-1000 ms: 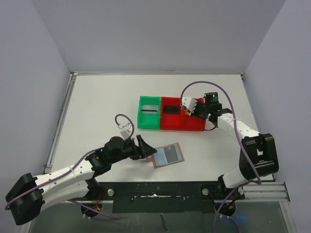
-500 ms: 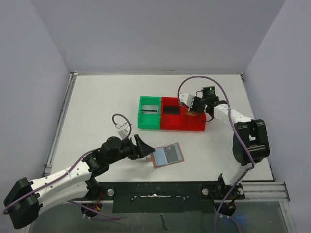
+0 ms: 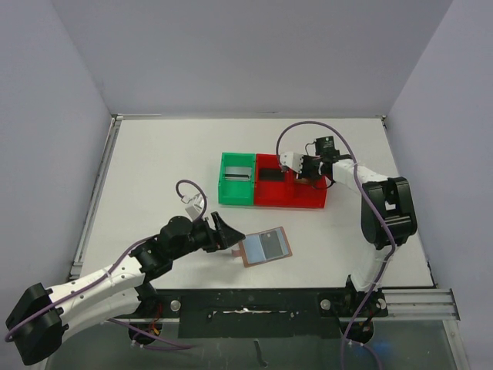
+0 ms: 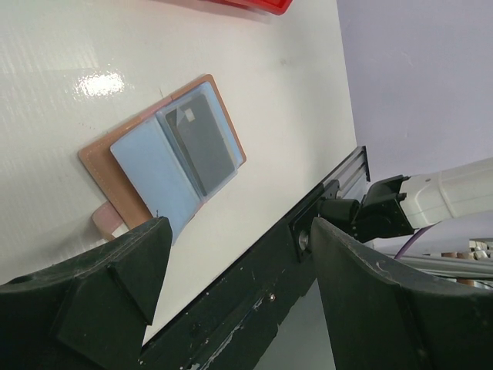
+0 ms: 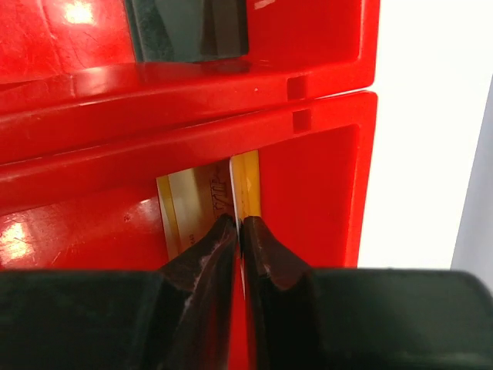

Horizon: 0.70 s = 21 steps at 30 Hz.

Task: Take the credit cards out of the card holder

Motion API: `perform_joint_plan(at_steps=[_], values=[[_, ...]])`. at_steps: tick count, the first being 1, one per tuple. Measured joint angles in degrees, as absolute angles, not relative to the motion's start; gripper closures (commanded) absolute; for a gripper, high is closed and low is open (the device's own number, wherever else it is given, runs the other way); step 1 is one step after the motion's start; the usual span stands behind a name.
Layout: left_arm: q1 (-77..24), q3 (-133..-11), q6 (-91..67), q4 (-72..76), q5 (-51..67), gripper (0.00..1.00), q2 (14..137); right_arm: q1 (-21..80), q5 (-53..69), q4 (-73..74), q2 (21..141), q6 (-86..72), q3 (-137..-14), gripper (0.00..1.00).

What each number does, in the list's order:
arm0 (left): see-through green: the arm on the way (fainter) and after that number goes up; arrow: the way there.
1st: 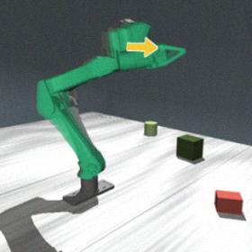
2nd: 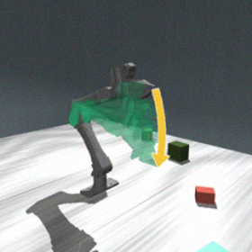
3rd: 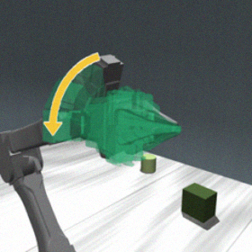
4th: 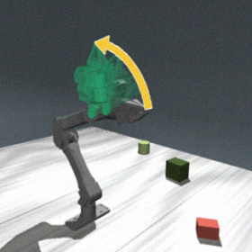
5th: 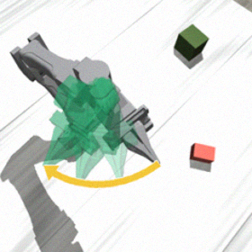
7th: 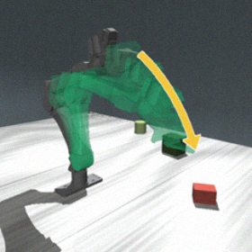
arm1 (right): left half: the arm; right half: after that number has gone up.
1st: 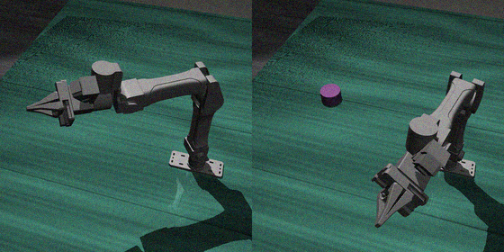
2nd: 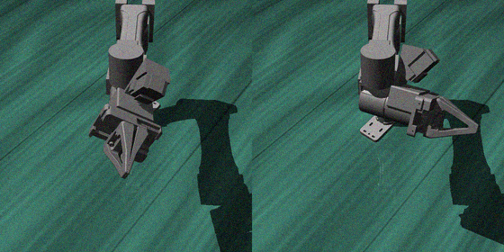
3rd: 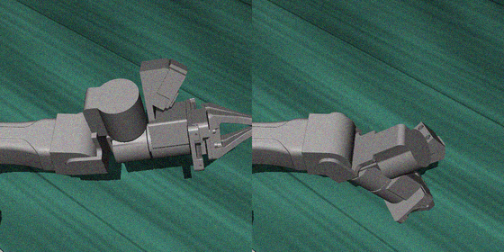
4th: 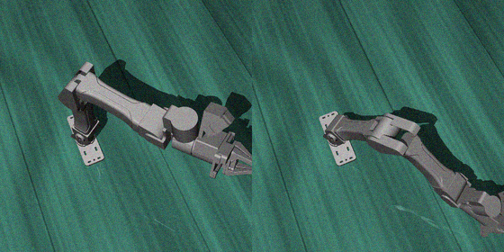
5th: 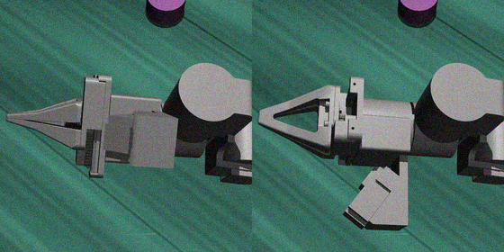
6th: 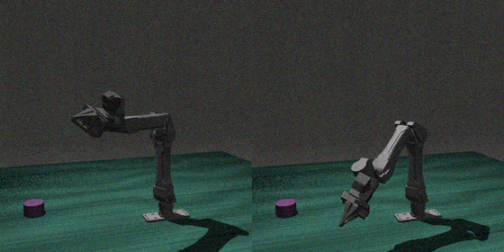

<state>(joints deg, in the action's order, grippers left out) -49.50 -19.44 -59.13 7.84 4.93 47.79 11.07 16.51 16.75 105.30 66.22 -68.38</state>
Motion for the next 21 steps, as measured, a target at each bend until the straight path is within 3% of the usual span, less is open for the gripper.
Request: perform_joint_plan(at_steps=[6, 9, 10, 21], values=[[-49.39, -19.44, -59.29, 7.84, 4.95, 0.29, 47.79, 11.31, 16.53, 17.56, 105.45, 66.78, -68.38, 0.79], [-49.39, -19.44, -59.31, 7.86, 4.95, 0.29, 47.81, 11.31, 16.62, 18.24, 105.45, 66.85, -68.38, 0.52], [-49.39, -19.44, -59.33, 7.88, 4.97, 0.29, 47.83, 11.31, 16.67, 18.52, 105.45, 66.85, -68.38, 0.49], [-49.39, -19.44, -59.53, 7.94, 5.58, 0.29, 48.80, 11.31, 17.63, 20.78, 105.45, 66.15, -68.47, 0.48]])
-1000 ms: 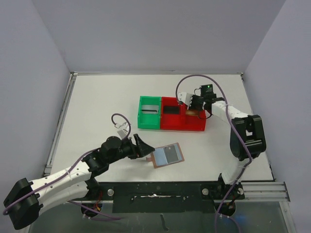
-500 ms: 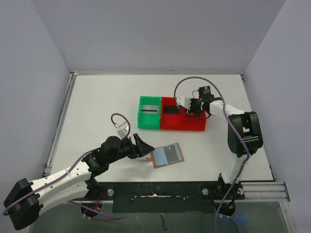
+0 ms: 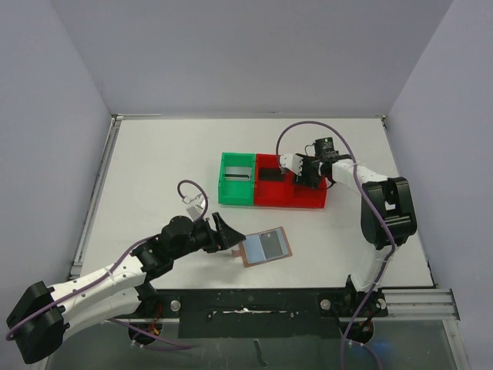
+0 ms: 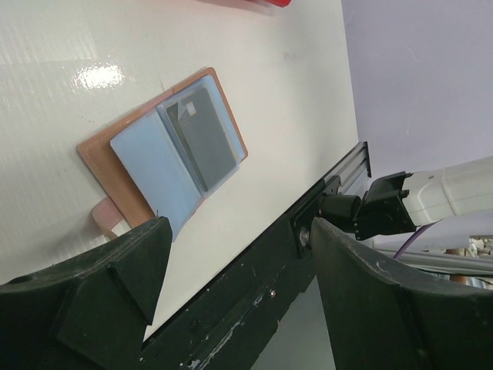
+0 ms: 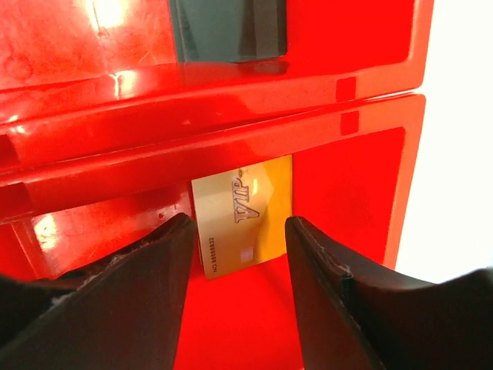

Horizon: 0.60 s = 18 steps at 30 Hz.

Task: Take the credit cards out of the card holder

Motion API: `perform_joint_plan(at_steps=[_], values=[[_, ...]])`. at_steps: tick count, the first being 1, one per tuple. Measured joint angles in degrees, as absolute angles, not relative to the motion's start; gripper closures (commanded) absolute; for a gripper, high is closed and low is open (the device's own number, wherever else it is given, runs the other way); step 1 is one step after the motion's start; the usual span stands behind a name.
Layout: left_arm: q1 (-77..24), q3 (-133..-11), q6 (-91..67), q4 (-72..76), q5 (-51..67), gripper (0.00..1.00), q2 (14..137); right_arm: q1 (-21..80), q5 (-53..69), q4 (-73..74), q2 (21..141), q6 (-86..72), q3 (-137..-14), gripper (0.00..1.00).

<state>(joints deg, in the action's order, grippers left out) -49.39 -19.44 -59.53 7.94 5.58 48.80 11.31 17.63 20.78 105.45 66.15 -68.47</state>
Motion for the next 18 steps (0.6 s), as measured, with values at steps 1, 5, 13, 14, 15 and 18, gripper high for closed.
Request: perform_joint_plan(at_steps=[1, 5, 13, 14, 15, 18], values=[[-49.39, -19.44, -59.53, 7.94, 5.67, 0.29, 48.80, 11.31, 17.67, 20.51, 105.43, 65.69, -68.47, 0.48], [-49.39, -19.44, -59.55, 7.94, 5.98, 0.29, 48.77, 11.31, 17.58, 17.28, 104.12, 62.65, -67.99, 0.44], [-49.39, -19.44, -59.55, 7.94, 6.07, 0.29, 48.75, 11.25, 14.02, 4.67, 90.17, 37.98, -64.23, 0.60], [-49.39, -19.44, -59.57, 7.94, 6.07, 0.29, 48.77, 11.18, 13.39, 3.79, 88.86, 32.42, -64.27, 0.61], [-49.36, -19.44, -59.57, 7.94, 6.09, 0.29, 48.77, 10.96, 12.53, 3.42, 87.61, 25.32, -64.31, 0.63], [-49.32, -19.44, -59.55, 8.01, 6.15, 0.29, 49.06, 10.17, 11.38, 6.22, 87.57, 9.85, -65.52, 0.74]])
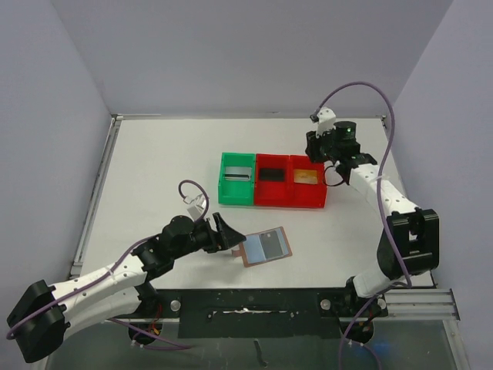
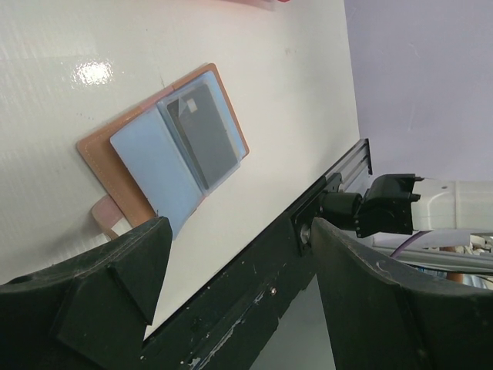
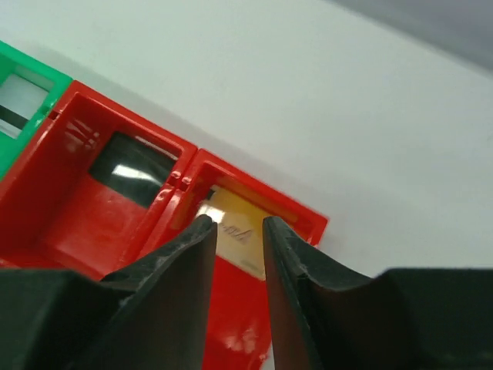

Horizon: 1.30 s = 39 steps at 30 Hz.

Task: Take the credit cards out of the card holder

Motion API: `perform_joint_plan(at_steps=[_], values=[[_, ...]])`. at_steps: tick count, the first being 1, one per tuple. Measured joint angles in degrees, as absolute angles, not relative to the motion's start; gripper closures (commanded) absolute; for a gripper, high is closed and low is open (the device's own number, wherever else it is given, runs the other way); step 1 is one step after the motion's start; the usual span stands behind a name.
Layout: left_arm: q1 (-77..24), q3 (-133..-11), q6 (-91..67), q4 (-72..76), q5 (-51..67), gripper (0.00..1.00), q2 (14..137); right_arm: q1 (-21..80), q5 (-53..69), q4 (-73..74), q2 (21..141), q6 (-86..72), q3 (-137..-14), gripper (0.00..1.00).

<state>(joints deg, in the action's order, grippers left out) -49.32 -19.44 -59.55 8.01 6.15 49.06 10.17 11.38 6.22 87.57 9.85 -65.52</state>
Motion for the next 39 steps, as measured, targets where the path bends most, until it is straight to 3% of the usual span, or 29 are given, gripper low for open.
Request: perform_joint_plan(at_steps=[6, 14, 39], values=[[-49.32, -19.44, -59.55, 8.16, 6.59, 0.29, 50.24, 10.26, 9.67, 15.59, 93.76, -9.50, -66.92, 0.78], [-49.28, -19.44, -59.81, 8.36, 6.59, 0.29, 49.19, 15.20, 2.52, 21.28, 96.33, -19.20, -66.52, 0.83], [-48.95, -19.33, -60.75, 8.08, 6.46, 0.29, 45.76, 16.88, -7.20, 23.49, 110.48, -24.49, -73.19, 0.83]])
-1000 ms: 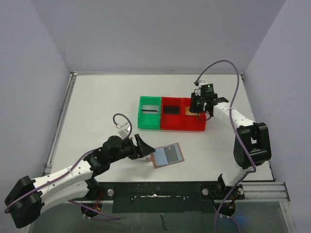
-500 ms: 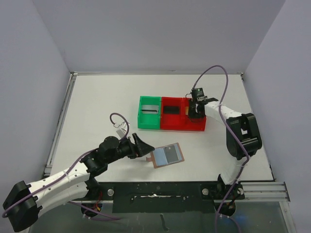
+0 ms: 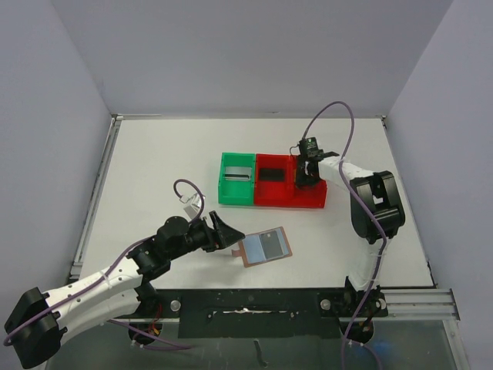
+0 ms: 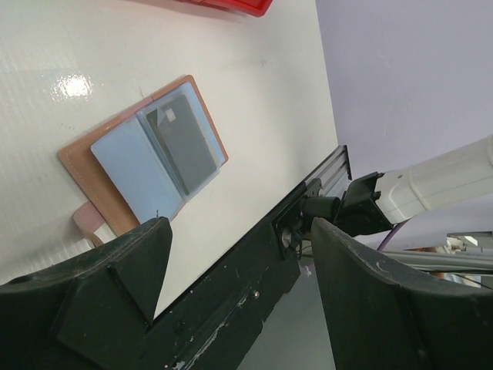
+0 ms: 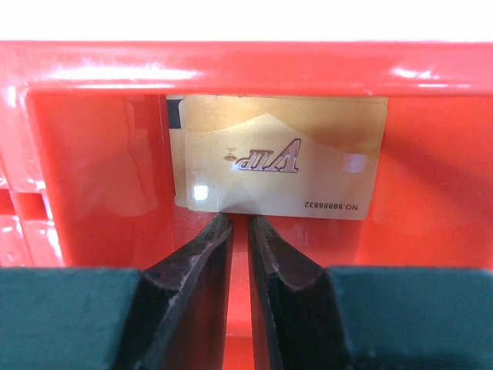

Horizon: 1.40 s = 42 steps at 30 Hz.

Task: Take the credit cards out of the card holder

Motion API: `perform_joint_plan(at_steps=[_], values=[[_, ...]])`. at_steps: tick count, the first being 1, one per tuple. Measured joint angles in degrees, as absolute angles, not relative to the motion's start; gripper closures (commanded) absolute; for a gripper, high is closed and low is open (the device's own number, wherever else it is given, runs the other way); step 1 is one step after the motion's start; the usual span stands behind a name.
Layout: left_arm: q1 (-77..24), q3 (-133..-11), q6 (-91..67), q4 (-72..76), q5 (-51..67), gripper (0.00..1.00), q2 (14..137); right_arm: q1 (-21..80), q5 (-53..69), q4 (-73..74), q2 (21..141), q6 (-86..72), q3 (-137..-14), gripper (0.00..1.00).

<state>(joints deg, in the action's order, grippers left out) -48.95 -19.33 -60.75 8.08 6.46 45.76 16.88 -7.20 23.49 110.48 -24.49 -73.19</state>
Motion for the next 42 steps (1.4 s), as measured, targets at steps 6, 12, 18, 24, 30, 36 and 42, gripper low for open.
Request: perform_joint_plan(at_steps=[6, 12, 18, 24, 30, 36, 42], values=[[-48.95, -19.33, -60.82, 8.08, 6.46, 0.29, 45.76, 16.93, -8.56, 22.50, 110.48, -24.53, -73.30, 0.82], [-48.95, -19.33, -60.82, 8.05, 6.46, 0.29, 45.76, 16.95, -9.72, 21.28, 110.48, -24.53, -73.30, 0.80], [-48.95, -19.33, -60.82, 8.05, 6.46, 0.29, 45.76, 17.08, -9.85, 21.10, 110.34, -24.47, -73.30, 0.65], [-48.95, -19.33, -60.82, 8.08, 6.46, 0.29, 45.78, 18.57, -10.04, 21.54, 104.92, -24.23, -71.42, 0.53], [-48.95, -19.33, -60.82, 8.08, 6.46, 0.29, 45.89, 20.12, -10.87, 21.17, 91.83, -23.62, -68.34, 0.36], [-48.95, -19.33, -60.82, 8.08, 6.44, 0.28, 46.94, 20.25, -12.47, 19.99, 77.95, -24.45, -61.04, 0.00], [-48.95, -18.92, -61.04, 8.23, 6.22, 0.30, 47.66, 18.17, -6.85, 11.84, 58.83, -30.76, -44.10, 0.02]])
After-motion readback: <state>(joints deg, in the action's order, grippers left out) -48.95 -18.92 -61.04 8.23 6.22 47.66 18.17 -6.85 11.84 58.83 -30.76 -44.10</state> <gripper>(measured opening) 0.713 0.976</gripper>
